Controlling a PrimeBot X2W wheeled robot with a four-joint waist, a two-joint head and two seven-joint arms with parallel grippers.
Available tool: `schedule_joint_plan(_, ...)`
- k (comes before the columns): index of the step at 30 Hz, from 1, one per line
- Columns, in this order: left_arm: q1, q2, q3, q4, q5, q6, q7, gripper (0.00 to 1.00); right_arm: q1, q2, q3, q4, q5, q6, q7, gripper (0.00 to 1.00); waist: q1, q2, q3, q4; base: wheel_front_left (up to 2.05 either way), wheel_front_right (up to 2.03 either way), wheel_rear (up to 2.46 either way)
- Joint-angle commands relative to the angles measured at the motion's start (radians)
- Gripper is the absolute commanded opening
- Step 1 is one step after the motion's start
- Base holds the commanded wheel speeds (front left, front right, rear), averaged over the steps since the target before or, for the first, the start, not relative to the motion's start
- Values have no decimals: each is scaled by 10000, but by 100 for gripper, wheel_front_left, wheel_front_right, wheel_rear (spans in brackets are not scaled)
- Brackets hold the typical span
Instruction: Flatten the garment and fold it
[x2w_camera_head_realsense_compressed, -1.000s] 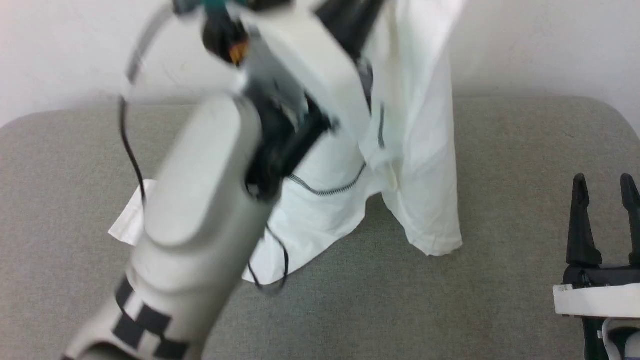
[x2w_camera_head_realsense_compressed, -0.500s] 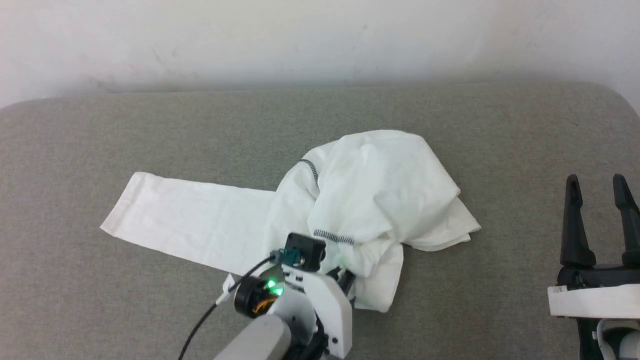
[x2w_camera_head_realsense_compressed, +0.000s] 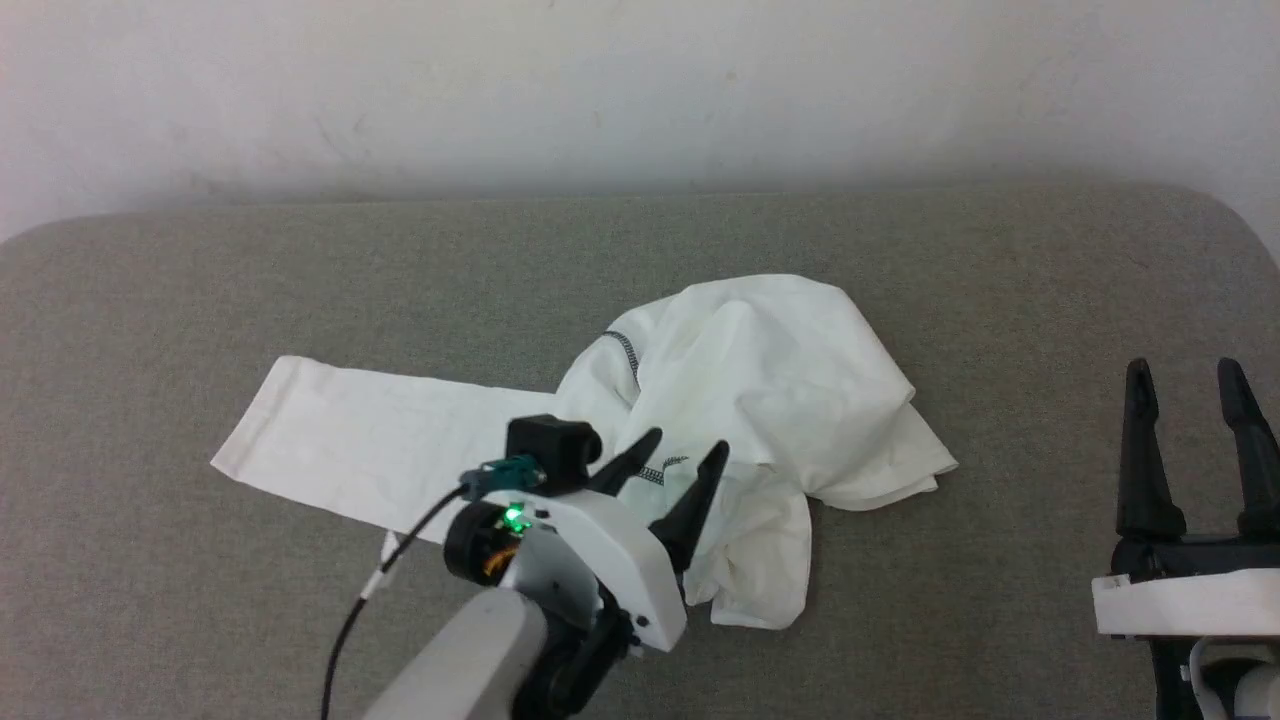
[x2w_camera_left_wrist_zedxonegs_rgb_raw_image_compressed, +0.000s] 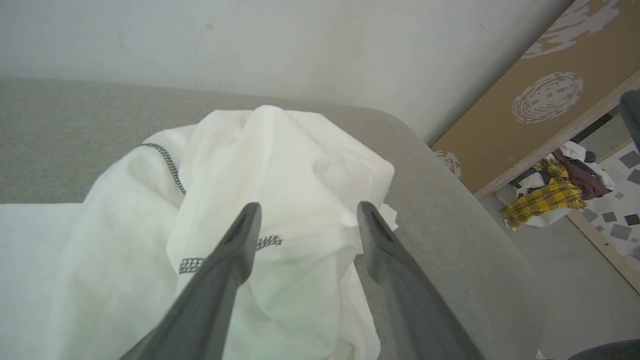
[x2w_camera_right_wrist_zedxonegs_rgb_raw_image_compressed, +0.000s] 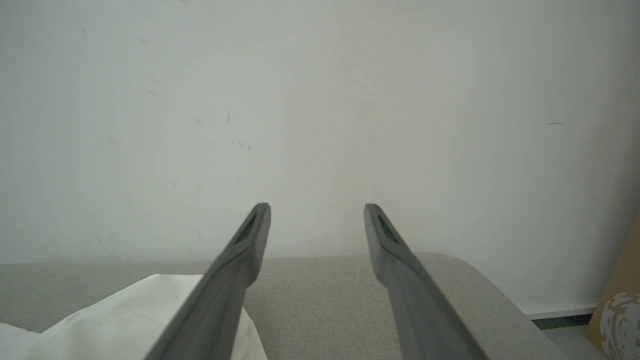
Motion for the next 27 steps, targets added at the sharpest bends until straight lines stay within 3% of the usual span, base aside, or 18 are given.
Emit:
schedule_joint_plan(1, 100, 244, 208, -474, -125, -41, -64, 100, -13, 24, -20, 8, 0, -9, -74, 100, 0, 0, -94, -54, 0, 0, 0)
schedule_joint_plan(4, 434, 932, 815, -1841, -32, 283, -417, 100, 43, 24, -39, -2, 5, -9, -74, 100, 0, 0, -163, -104, 0, 0, 0)
schedule_joint_plan(8, 1126, 1798, 1834, -3289, 658, 1128, -1640, 100, 143, 24, -21, -2, 48, -9, -77, 100, 0, 0, -171, -188, 0, 0, 0)
schedule_joint_plan(13, 2558, 2637, 2585, -4144, 1215, 1270, -3212, 100, 293, 24, 29, 50, 136, -9, -84, 100, 0, 0, -162, -280, 0, 0, 0)
schedule_joint_plan(17, 3730, 2657, 3072, -4428, 1810, 1515, -3696, 100, 485, 24, 23, 101, 175, -9, -90, 100, 0, 0, -153, -275, 0, 0, 0)
schedule_joint_plan(21, 4722, 1937, 3719, -4832, 2633, 1862, -3741, 100, 756, 24, 33, 123, 278, -9, -95, 100, 0, 0, -137, -226, 0, 0, 0)
schedule_joint_plan(27, 5200, 962, 4348, -4687, 3414, 1267, -3745, 100, 958, 24, 18, 173, 322, -9, -90, 100, 0, 0, 25, 1, 0, 0, 0)
